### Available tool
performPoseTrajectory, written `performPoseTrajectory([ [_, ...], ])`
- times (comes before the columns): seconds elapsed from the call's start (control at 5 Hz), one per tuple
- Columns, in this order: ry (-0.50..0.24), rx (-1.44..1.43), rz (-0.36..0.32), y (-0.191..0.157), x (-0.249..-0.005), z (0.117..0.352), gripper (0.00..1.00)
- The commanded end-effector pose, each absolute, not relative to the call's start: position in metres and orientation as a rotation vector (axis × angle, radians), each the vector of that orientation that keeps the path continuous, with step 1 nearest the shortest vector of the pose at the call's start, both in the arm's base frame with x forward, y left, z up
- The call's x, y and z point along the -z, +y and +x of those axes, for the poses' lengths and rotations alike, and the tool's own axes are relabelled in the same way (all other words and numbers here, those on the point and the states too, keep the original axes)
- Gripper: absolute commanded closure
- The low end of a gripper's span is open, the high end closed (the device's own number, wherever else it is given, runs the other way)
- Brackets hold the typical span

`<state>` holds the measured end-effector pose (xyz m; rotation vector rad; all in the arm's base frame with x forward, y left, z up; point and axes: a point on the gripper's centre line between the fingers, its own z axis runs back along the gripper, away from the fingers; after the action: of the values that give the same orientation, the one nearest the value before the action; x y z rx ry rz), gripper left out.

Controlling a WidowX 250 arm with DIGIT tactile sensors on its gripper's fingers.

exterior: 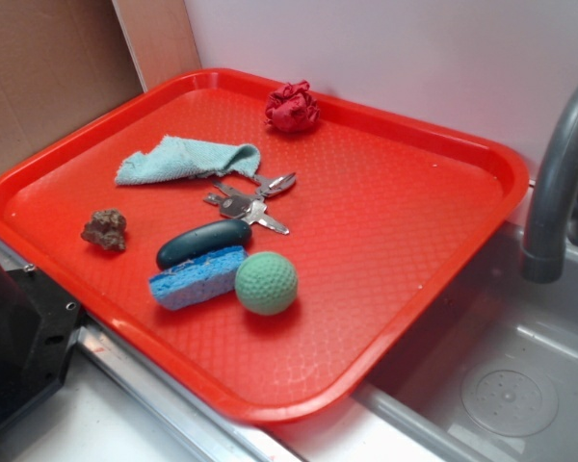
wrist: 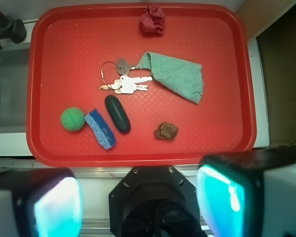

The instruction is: Grab the green ball.

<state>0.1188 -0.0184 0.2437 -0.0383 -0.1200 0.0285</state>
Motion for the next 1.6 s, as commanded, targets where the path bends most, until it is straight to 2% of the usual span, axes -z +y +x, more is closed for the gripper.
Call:
performPoseTrajectory([
  [0.0,-0.120,-0.028,-0.038,-0.018,-0.244,0.119,0.00],
  [0.2,-0.098,0.218,-0.091,-0.068,-0.197,0.125,0.00],
  [0.4,-0.081,0.468,-0.094,-0.118,-0.146,0.123,0.00],
  [1.0,-0.081,0.468,-0.094,-0.118,-0.146,0.123,0.00],
  [1.2,-0.009,0.722,-0.004,-0.128,-0.108,0.144,0.00],
  [1.4,-0.042,0.972,-0.025,-0.139,-0.073,0.145,0.00],
])
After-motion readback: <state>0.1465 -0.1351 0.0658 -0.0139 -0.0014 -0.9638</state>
